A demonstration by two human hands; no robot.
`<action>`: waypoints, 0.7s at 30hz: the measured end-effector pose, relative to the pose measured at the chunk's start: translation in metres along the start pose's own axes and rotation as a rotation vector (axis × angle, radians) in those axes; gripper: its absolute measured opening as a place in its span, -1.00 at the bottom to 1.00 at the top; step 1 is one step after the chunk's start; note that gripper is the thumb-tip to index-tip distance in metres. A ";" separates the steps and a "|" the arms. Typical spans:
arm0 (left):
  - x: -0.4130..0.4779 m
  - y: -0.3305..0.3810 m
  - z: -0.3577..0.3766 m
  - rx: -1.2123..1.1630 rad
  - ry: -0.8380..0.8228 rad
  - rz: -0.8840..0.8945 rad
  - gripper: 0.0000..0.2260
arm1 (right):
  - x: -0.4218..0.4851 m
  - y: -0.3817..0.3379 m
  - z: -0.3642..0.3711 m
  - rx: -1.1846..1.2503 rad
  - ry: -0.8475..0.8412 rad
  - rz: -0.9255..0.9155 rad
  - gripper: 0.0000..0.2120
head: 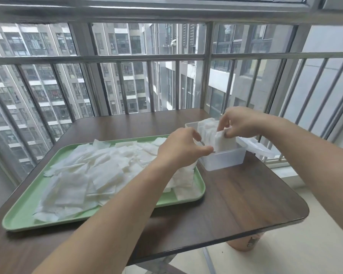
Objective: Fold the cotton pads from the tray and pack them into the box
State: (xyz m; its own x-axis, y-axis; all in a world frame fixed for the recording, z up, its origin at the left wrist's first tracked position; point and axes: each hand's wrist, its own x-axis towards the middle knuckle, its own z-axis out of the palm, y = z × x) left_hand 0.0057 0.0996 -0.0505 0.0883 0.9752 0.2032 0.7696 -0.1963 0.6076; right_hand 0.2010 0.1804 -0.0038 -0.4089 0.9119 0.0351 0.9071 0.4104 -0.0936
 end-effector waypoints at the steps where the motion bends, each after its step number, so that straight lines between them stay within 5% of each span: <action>1: 0.000 0.000 0.000 -0.002 -0.003 -0.006 -0.57 | 0.001 0.000 0.002 -0.020 0.027 0.000 -0.77; 21: -0.004 0.002 0.002 0.017 -0.051 -0.041 -0.57 | -0.018 -0.012 -0.004 0.203 0.123 0.019 -0.73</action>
State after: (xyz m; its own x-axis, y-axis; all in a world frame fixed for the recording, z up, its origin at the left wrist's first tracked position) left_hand 0.0080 0.0959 -0.0514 0.0880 0.9865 0.1383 0.7839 -0.1543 0.6015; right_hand 0.1975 0.1594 0.0006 -0.3651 0.9186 0.1512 0.8710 0.3944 -0.2931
